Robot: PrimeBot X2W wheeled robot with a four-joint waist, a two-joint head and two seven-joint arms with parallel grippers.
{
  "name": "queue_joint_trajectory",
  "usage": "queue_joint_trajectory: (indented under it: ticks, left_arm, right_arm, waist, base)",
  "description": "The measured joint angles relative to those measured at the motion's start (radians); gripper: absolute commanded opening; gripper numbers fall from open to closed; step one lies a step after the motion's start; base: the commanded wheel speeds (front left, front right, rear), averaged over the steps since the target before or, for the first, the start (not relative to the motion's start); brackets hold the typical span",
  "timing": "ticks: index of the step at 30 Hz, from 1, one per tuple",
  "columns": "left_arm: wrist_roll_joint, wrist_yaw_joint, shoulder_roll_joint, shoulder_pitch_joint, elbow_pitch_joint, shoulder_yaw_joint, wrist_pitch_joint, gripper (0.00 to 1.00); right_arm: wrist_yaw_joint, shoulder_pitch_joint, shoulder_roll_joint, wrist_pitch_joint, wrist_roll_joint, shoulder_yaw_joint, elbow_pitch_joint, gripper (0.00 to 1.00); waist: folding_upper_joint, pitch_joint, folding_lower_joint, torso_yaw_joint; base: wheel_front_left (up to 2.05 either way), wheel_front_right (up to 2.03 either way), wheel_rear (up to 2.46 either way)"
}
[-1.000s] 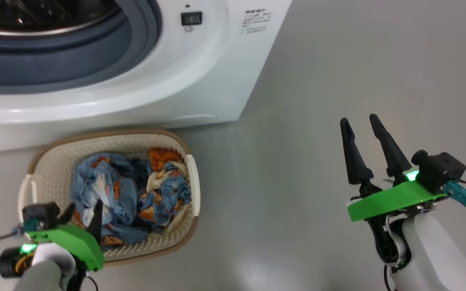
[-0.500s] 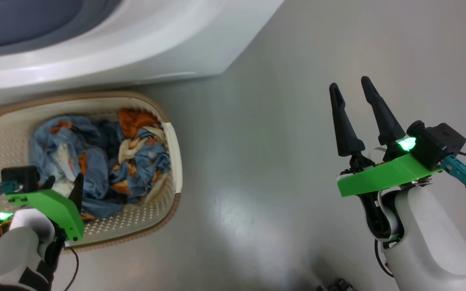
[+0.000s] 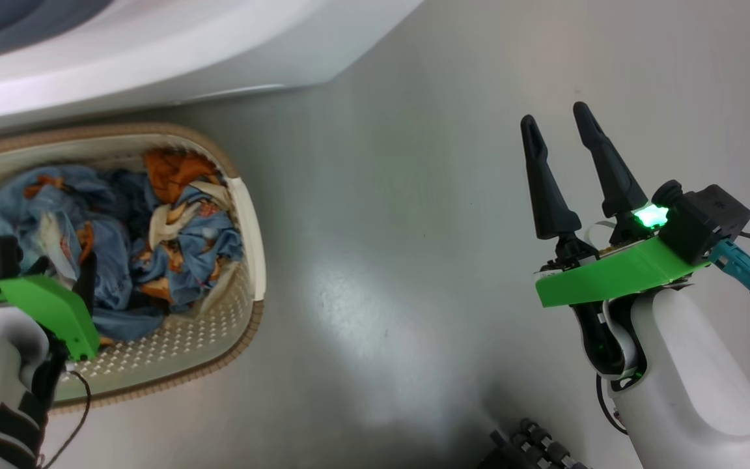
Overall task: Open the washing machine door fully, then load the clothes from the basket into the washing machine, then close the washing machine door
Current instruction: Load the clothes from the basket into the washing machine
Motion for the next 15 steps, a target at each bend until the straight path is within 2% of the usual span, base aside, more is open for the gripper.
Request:
queue_joint_trajectory:
  ticks: [14, 15]
  left_arm:
    - [-0.030, 0.000, 0.020, -0.044, 0.012, -0.047, 0.090, 1.00]
    - [-0.032, 0.000, 0.020, -0.044, 0.012, -0.053, 0.098, 0.69]
  right_arm:
    - [0.000, 0.000, 0.002, 0.000, 0.010, 0.019, -0.013, 1.00]
    - [0.000, 0.000, 0.002, 0.000, 0.010, 0.019, -0.013, 1.00]
  waist:
    - [0.0000, 0.045, 0.0000, -0.038]
    - [0.0000, 0.045, 0.0000, -0.039]
  base:
    - [0.00, 0.00, 0.00]
    - [0.00, 0.00, 0.00]
